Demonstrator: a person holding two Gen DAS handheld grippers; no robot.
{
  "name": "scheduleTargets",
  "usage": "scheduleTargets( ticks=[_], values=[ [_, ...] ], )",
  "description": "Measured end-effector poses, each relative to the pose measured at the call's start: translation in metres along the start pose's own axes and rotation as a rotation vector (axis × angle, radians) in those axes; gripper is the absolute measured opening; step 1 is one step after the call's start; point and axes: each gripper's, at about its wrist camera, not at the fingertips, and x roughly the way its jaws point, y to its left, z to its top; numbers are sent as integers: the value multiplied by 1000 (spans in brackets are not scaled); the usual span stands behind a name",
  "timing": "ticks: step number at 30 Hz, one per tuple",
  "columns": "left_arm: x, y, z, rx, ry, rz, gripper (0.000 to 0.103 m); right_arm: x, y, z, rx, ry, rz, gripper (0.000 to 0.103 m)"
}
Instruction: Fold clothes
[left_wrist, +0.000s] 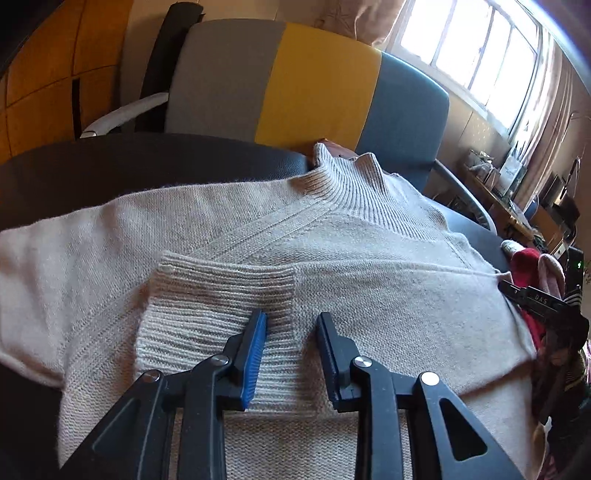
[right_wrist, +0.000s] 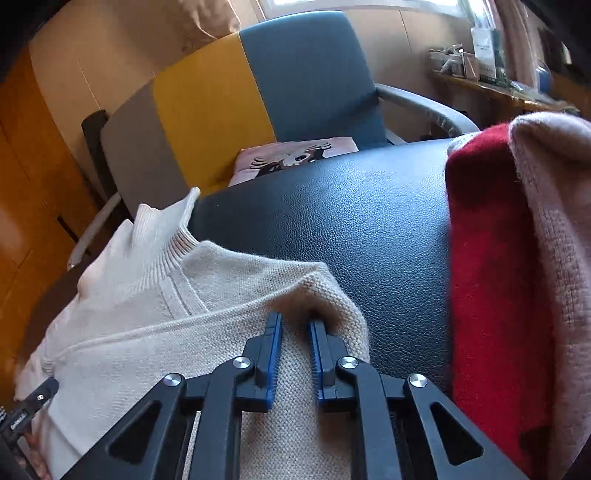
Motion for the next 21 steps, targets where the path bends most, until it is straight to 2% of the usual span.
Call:
scheduleTargets(
  ticks=[4,9,16,21],
  values=[
    [-1,2,0,-9,-1,-6,28,-1,5,0,-19,2,-1,18],
    [-3,6,2,-42,5,-32,28,2,14,0,-73,8,13,35],
    [-9,3,25,-66,43,-38,31,-1,28,10,-139,19,17,36],
    [1,-2,71,-63,29,-84,32,12,52,37,-173,42,109,36]
  ],
)
